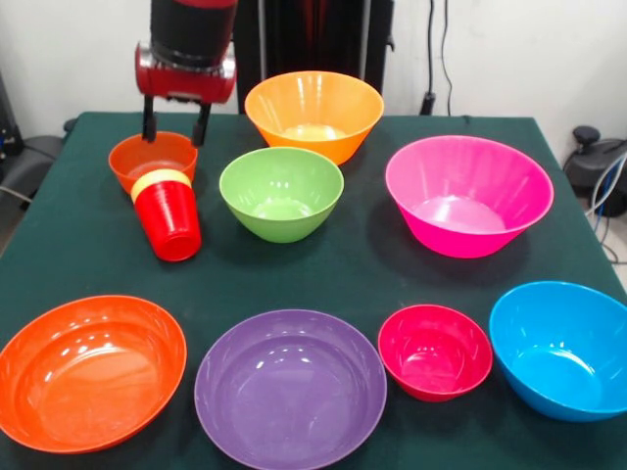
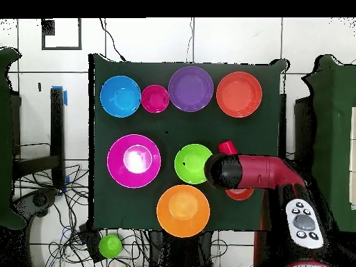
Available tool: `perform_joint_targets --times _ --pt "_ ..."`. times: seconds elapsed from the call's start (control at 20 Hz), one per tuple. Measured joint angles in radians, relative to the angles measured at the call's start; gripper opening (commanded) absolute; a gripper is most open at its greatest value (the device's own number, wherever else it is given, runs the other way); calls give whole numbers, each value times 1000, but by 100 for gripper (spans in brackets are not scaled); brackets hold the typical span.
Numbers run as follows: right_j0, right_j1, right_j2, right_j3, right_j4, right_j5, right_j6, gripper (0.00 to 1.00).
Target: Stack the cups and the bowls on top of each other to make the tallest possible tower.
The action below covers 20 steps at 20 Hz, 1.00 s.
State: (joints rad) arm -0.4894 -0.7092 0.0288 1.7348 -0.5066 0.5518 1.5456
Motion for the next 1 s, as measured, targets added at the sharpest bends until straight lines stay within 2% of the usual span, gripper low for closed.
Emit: perform_joint_targets --times 0.35,0.55,0.65,0.7,0.9,0.95,1.0 --pt "0 -61 -26 75 9 -7 3 100" --pt "-21 -67 -29 121 34 -87 23 100" --pt "-52 -67 -23 149 52 -155 35 100" --pt "-94 -67 -14 176 64 -222 45 100" --pt "-201 -67 18 230 71 -357 59 100" --pt "-269 -66 40 260 71 -435 63 100" --pt "-295 -65 47 272 71 -465 65 100"
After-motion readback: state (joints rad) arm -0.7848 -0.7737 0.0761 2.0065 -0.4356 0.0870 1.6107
